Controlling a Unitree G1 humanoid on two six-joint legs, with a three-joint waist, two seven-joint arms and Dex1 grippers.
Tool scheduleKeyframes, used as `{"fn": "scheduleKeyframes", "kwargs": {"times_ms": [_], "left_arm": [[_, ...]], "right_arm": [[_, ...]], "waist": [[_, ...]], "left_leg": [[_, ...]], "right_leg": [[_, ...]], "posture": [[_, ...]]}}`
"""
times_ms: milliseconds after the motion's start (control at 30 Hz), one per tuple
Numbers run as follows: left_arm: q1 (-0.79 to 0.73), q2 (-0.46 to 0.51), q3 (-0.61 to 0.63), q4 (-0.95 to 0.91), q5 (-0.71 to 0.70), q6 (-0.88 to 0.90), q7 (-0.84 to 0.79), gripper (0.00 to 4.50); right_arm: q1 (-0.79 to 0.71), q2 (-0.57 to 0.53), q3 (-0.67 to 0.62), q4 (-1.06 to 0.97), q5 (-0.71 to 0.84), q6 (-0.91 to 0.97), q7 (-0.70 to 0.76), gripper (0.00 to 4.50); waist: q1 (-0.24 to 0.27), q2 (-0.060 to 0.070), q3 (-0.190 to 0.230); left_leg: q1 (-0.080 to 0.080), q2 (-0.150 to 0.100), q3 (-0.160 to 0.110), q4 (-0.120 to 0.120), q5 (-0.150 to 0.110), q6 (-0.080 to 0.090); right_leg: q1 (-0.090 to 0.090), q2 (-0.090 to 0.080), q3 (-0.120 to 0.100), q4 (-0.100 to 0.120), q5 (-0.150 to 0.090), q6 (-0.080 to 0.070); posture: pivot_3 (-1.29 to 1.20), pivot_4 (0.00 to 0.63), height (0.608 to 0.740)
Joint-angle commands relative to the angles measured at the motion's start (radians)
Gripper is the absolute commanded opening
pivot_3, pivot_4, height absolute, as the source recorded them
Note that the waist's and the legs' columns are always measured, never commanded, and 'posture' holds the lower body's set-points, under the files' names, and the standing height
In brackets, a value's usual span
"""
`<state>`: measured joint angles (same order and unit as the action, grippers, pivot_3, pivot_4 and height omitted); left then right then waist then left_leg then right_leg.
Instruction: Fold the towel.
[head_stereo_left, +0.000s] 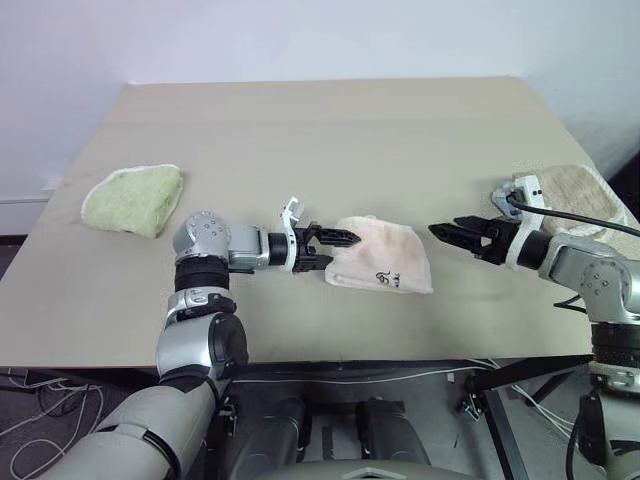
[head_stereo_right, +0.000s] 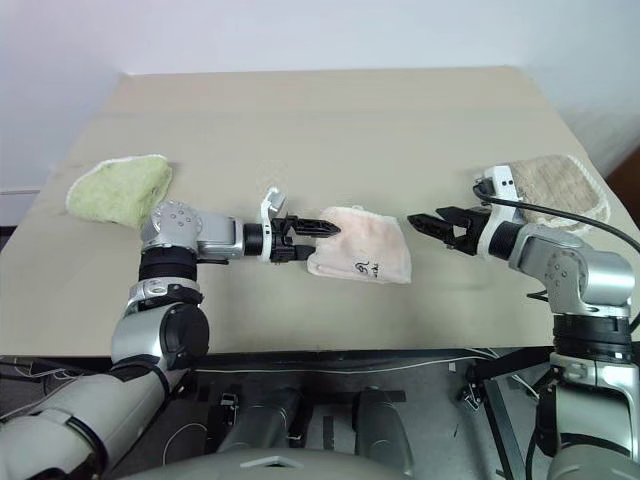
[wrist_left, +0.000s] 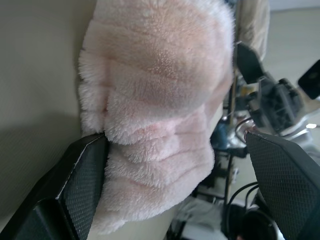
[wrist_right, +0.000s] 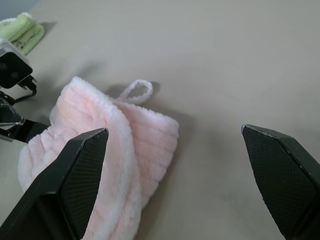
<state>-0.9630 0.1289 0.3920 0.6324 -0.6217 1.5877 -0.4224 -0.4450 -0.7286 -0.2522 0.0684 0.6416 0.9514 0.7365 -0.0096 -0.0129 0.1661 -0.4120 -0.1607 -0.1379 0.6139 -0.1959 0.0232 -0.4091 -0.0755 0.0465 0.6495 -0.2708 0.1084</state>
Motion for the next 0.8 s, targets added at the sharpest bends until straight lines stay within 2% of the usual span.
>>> {"fn": "scheduleKeyframes", "kwargs": {"times_ms": [33, 167, 233, 500, 667, 800], "left_arm": [[-0.055, 0.103, -0.108, 0.034, 0.015, -0.019, -0.092, 4.49], [-0.087, 0.169, -0.247, 0.116, 0.071, -0.125, -0.189, 4.49], [-0.096, 0.161, -0.297, 0.149, 0.089, -0.167, -0.232, 4.11], [-0.150, 0.048, -0.311, 0.236, 0.088, -0.181, -0.302, 4.11], [-0.178, -0.008, -0.302, 0.255, 0.083, -0.198, -0.327, 4.11], [-0.172, -0.030, -0.362, 0.220, 0.089, -0.217, -0.394, 4.11]], "right_arm": [[0.035, -0.023, -0.047, -0.071, 0.016, 0.008, -0.009, 4.50], [0.063, -0.017, -0.060, -0.100, 0.017, 0.009, -0.025, 4.50], [0.072, -0.016, -0.058, -0.106, 0.009, 0.004, -0.030, 4.50], [0.076, -0.018, -0.069, -0.107, 0.010, 0.001, -0.044, 4.50], [0.079, -0.021, -0.074, -0.108, 0.005, -0.003, -0.052, 4.50], [0.082, -0.020, -0.071, -0.107, -0.008, -0.024, -0.061, 4.50]], "waist": [[-0.003, 0.000, 0.000], [-0.001, 0.000, 0.000], [0.004, 0.000, 0.000], [0.038, 0.000, 0.000], [0.047, 0.000, 0.000], [0.047, 0.000, 0.000]], "left_leg": [[0.000, 0.000, 0.000, 0.000, 0.000, 0.000], [0.000, 0.000, 0.000, 0.000, 0.000, 0.000], [0.000, 0.000, 0.000, 0.000, 0.000, 0.000], [-0.001, -0.001, 0.000, 0.000, 0.000, 0.001], [-0.008, -0.001, 0.000, 0.001, 0.000, 0.001], [-0.015, -0.001, 0.000, 0.003, 0.002, -0.001]], "right_leg": [[0.000, 0.000, 0.000, 0.000, 0.000, 0.000], [-0.001, 0.000, 0.001, 0.001, 0.000, 0.000], [0.000, 0.000, 0.001, 0.000, 0.000, 0.000], [0.001, -0.002, -0.001, -0.002, 0.000, 0.000], [-0.007, -0.002, -0.001, -0.001, 0.000, 0.000], [-0.014, -0.002, 0.000, 0.001, 0.000, 0.000]], "posture": [[0.00, 0.150, 0.740], [0.00, 0.150, 0.740], [0.00, 0.150, 0.740], [0.00, 0.150, 0.740], [0.00, 0.150, 0.740], [0.00, 0.150, 0.740]]}}
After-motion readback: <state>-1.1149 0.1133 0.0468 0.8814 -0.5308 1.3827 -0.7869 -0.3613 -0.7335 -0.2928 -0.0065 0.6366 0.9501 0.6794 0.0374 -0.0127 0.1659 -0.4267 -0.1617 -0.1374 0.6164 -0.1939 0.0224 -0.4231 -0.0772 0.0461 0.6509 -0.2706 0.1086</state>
